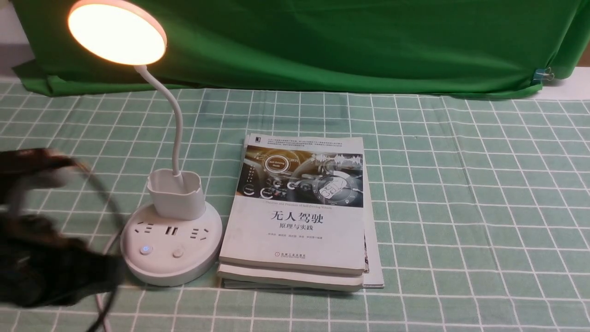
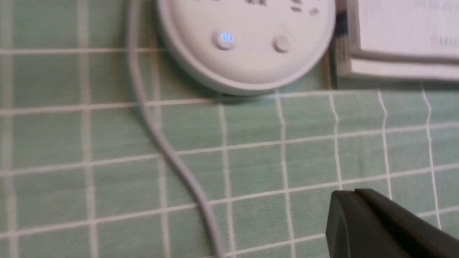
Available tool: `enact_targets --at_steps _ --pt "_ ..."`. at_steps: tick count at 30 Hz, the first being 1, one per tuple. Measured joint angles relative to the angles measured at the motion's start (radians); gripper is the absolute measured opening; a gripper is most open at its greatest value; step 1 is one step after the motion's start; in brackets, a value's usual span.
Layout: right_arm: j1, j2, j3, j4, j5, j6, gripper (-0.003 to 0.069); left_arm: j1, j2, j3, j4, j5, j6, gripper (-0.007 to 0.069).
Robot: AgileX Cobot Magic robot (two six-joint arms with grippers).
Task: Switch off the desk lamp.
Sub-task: Use the left arm to press the button switch on the lamp holder
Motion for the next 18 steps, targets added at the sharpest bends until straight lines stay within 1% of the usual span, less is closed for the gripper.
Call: enact_targets --at_steps 3,6,7,8,11,18 --pt "0.000 0.000 0.000 0.000 0.000 0.000 0.0242 -0.091 0.123 -0.074 0.040 0.025 -0.033 0.0000" --pt "0.000 0.000 0.000 0.000 0.000 0.000 0.0242 -0.161 0.241 -0.163 0.099 0.096 -0.057 0.0000" --pt "0.000 0.000 0.000 0.000 0.000 0.000 0.0242 -0.161 0.241 -0.163 0.099 0.096 -0.057 0.0000" --pt "0.000 0.000 0.000 0.000 0.000 0.000 0.0242 -0.172 0.299 -0.212 0.120 0.137 -0.061 0.0000" --pt "0.000 0.000 0.000 0.000 0.000 0.000 0.0242 -0.175 0.383 -0.264 0.146 0.154 -0.071 0.0000" --pt "0.000 0.000 0.000 0.000 0.000 0.000 0.0242 -0.175 0.512 -0.316 0.180 0.097 -0.071 0.0000"
